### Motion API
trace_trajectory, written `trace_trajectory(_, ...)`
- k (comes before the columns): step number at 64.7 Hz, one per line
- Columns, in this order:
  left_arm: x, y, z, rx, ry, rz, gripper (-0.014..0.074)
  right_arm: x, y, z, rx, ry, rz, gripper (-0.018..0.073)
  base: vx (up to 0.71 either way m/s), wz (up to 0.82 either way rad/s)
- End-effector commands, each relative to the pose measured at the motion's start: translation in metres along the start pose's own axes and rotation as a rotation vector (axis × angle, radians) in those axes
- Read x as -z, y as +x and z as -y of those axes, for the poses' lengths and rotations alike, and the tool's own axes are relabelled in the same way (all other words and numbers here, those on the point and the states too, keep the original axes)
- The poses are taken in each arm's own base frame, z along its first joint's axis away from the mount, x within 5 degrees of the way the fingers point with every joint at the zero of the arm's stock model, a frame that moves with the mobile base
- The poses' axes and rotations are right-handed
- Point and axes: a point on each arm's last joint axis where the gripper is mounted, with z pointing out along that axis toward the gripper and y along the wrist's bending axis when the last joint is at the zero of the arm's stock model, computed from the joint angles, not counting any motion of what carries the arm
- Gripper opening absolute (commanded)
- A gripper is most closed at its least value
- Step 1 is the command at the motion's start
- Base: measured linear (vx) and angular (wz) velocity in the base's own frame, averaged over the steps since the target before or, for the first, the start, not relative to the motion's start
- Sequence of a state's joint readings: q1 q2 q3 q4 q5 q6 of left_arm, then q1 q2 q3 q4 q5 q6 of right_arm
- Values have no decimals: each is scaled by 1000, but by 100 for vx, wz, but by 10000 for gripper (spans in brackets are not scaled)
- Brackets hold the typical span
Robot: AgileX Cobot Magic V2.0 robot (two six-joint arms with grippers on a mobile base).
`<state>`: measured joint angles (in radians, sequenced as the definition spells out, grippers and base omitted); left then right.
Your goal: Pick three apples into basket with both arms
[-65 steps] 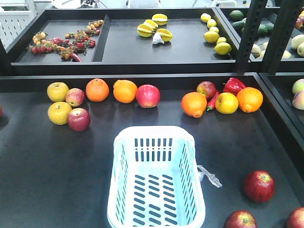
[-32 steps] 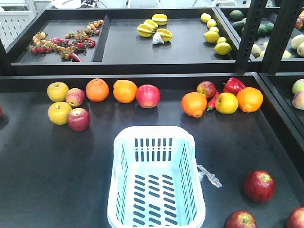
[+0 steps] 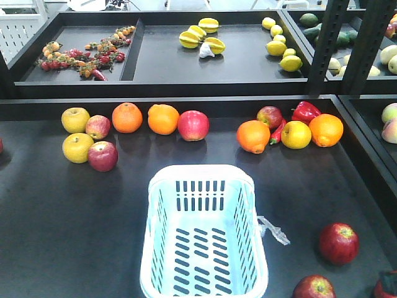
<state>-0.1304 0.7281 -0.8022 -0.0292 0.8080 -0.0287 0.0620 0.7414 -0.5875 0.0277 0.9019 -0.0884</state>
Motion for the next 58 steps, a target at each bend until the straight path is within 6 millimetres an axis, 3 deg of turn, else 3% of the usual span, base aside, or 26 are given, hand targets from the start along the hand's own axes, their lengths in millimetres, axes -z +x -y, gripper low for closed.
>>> trace_trajectory(1,6,-12,1,17,7,86,590,4,-8,0,62,-2,15,42,0,0)
trace_trajectory(12,6,-12,1,17,7,86,590,5,-5,0,71,-11,-22,190,0,0)
trace_trajectory(28,6,-12,1,16,7,86,590,5,0,-2,66,-26,-68,538,0,0)
trace_trajectory(34,6,-12,1,16,7,86,590,4,2,-2,98,-39,-107,617,0,0)
trace_trajectory(48,6,-12,1,16,7,86,590,-11,-1,-8,216,-134,-199,631,0,0)
trace_trajectory(58,6,-12,1,16,7,86,590,-33,-9,-15,250,-238,-240,623,0,0)
